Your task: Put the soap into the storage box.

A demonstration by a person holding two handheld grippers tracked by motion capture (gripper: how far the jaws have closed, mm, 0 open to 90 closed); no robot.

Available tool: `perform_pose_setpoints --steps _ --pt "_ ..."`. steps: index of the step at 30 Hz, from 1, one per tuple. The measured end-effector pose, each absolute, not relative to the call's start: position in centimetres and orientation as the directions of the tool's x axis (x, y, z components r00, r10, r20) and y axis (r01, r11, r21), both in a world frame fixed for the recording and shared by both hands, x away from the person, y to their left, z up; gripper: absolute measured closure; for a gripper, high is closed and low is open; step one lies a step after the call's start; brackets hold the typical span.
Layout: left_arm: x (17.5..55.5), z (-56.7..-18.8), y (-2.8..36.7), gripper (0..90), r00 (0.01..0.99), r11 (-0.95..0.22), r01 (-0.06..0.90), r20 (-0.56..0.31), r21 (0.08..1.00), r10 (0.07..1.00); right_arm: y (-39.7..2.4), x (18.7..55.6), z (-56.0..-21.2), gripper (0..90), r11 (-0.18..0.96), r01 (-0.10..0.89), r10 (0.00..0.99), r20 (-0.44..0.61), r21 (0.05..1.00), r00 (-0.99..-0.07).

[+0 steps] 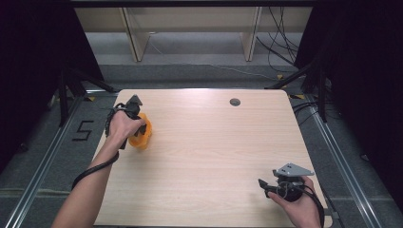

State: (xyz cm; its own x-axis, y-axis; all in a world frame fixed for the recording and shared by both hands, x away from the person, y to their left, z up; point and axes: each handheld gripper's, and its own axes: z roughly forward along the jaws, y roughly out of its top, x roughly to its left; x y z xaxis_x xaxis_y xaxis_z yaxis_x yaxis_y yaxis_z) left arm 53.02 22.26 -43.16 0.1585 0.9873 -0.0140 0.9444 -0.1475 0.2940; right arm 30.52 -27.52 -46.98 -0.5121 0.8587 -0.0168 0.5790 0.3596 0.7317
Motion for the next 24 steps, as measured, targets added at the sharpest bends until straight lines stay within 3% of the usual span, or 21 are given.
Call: perform_pose_setpoints --steps 5,15,24 --pt "53.0 -43.2 22.3 58.5 0.170 -0.158 0.941 -0.014 0.299 0.985 -27.5 30.5 -47.0 34.6 0.362 0.578 0.858 -0.018 0.731 -0.514" --pt "52.9 -43.0 22.7 42.8 0.157 -0.140 0.926 -0.022 0.350 0.987 -27.4 30.5 -46.9 34.6 0.355 0.592 0.862 -0.008 0.723 -0.507" --pt "52.2 -41.9 22.8 37.4 0.173 -0.151 0.903 -0.020 0.403 0.985 -27.4 30.5 -46.9 34.5 0.354 0.593 0.862 -0.006 0.723 -0.506"
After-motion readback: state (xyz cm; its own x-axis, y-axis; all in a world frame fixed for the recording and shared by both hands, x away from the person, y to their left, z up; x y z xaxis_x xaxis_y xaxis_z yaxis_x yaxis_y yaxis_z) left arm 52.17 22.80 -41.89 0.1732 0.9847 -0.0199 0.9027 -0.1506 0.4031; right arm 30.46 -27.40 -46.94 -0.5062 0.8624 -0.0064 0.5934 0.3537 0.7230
